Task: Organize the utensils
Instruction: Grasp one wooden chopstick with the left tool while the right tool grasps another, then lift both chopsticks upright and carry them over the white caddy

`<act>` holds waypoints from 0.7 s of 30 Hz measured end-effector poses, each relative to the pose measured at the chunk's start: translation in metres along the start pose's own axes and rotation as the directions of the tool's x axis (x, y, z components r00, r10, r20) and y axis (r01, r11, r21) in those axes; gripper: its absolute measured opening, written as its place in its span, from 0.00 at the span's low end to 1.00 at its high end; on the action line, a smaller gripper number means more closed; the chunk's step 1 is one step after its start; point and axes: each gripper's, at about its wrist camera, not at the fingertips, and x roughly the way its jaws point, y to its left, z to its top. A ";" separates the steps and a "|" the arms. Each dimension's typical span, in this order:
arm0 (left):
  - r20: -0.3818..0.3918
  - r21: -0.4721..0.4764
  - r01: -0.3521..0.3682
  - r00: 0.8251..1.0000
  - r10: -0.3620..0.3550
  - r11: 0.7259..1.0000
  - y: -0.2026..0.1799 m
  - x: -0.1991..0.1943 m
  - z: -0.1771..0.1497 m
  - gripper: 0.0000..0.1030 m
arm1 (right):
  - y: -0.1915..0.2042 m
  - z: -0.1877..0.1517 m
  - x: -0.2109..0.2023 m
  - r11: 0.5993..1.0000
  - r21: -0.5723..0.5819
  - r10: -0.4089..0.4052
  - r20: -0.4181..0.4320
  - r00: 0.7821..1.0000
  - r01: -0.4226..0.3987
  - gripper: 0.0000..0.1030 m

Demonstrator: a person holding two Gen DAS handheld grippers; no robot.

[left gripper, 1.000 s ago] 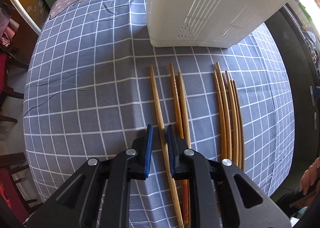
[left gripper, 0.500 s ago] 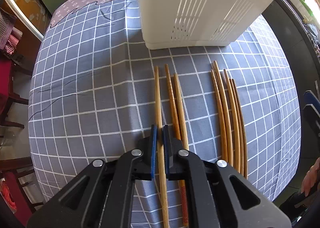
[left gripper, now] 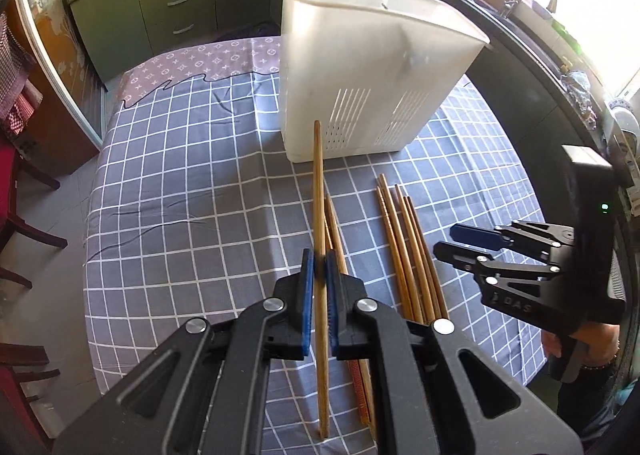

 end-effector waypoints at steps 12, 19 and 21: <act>0.054 0.027 0.027 0.998 -0.029 0.999 0.005 -0.021 -0.005 0.06 | 0.011 0.005 0.016 0.997 -0.027 -0.068 -0.035 0.997 0.067 0.26; 0.054 0.028 0.028 0.998 -0.029 0.999 0.007 -0.020 -0.004 0.06 | 0.011 0.005 0.015 0.995 -0.027 -0.099 -0.020 0.995 0.098 0.26; 0.053 0.030 0.028 0.998 -0.029 0.999 0.006 -0.020 -0.004 0.06 | 0.013 0.005 0.018 0.994 -0.039 -0.108 -0.028 0.994 0.107 0.26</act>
